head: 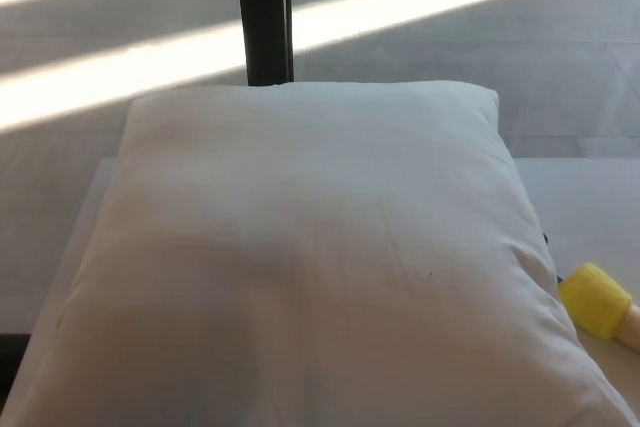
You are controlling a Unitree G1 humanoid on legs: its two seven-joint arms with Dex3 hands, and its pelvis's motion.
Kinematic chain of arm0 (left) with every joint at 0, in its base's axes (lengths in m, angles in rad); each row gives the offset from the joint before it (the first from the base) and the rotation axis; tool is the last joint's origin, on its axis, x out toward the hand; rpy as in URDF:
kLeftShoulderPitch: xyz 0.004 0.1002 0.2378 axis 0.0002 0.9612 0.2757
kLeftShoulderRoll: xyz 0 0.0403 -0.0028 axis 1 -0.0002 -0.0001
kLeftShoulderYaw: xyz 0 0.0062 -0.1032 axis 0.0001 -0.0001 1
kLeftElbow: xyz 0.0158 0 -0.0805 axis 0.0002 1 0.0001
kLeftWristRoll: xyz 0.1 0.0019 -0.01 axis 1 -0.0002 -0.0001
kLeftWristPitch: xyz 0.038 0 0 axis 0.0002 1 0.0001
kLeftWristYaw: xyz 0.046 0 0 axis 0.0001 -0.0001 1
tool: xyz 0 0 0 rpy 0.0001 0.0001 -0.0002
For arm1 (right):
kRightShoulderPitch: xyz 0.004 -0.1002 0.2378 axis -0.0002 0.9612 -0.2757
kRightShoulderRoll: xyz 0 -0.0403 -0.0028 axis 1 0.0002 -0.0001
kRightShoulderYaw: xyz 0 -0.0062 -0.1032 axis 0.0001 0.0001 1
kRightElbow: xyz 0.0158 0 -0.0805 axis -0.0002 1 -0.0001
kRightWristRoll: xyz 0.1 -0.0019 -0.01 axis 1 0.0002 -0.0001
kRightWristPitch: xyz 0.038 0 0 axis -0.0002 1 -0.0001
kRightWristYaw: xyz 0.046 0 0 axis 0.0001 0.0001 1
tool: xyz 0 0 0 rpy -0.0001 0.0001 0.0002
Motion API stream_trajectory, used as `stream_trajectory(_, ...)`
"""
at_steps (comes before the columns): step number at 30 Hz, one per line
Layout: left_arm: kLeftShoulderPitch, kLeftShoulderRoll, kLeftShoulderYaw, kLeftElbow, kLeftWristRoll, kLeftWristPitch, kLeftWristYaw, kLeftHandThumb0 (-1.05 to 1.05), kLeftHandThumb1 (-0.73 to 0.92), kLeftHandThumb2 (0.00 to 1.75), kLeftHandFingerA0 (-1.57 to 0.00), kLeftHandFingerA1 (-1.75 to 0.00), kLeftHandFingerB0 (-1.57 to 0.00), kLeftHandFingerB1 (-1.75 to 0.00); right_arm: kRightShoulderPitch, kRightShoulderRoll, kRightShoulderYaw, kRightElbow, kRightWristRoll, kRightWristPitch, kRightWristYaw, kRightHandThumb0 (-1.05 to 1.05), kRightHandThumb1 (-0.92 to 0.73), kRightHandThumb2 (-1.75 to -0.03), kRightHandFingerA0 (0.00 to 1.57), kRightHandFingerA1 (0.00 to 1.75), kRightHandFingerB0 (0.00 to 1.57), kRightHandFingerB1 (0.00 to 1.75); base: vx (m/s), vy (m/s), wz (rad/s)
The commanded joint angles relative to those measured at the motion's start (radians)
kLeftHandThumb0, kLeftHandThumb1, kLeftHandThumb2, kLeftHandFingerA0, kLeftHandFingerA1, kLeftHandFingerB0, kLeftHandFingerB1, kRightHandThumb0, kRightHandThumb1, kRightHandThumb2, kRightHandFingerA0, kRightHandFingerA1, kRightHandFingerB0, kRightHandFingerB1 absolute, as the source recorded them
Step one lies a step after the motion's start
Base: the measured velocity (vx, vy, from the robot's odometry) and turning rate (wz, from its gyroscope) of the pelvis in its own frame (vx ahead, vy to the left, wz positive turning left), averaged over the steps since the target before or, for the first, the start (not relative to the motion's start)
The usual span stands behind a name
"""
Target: A hammer is kept on the right hand side and a pillow is kept on the left hand side on the desk infront of the robot and the robot uses its right hand to pick up the hammer and makes a downward swinging motion to hit the pillow
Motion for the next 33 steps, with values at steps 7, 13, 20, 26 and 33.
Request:
stream_trajectory(7, -0.032, 0.058, 0.110, 0.086, -0.120, -0.040, -0.115, -0.65, 0.75, 0.63, -0.58, -0.52, -0.48, -0.43, -0.022, -0.050, -0.114, 0.016, 0.148, -0.018, 0.080, -0.67, -0.62, -0.93, 0.20, 0.59, 0.10, 0.44, 0.00, 0.000, 0.00)
stream_trajectory(13, -0.031, 0.055, 0.118, 0.093, -0.142, -0.035, -0.110, -0.64, 0.73, 0.62, -0.60, -0.54, -0.52, -0.45, -0.015, -0.049, -0.109, 0.010, 0.161, -0.012, 0.073, -0.67, -0.62, -0.93, 0.23, 0.59, 0.11, 0.43, 0.00, 0.000, 0.00)
stream_trajectory(20, -0.025, 0.058, 0.101, 0.098, -0.144, -0.046, -0.112, -0.63, 0.76, 0.63, -0.60, -0.52, -0.50, -0.43, -0.004, -0.048, -0.107, -0.014, 0.182, 0.009, 0.079, -0.67, -0.61, -0.91, 0.19, 0.59, 0.11, 0.43, 0.00, 0.000, 0.00)
stream_trajectory(26, -0.026, 0.060, 0.101, 0.107, -0.153, -0.044, -0.116, -0.63, 0.75, 0.63, -0.59, -0.52, -0.49, -0.43, -0.011, -0.064, -0.093, 0.025, 0.168, -0.020, 0.070, -0.69, -0.62, -0.93, 0.18, 0.59, 0.08, 0.43, 0.00, 0.000, 0.00)
stream_trajectory(33, 0.005, 0.062, 0.106, 0.085, -0.167, -0.065, -0.130, -0.67, 0.75, 0.63, -0.59, -0.54, -0.51, -0.43, 0.017, -0.040, -0.129, -0.064, 0.207, -0.027, 0.048, -0.63, -0.61, -0.90, 0.23, 0.60, 0.14, 0.43, 0.00, 0.000, 0.00)
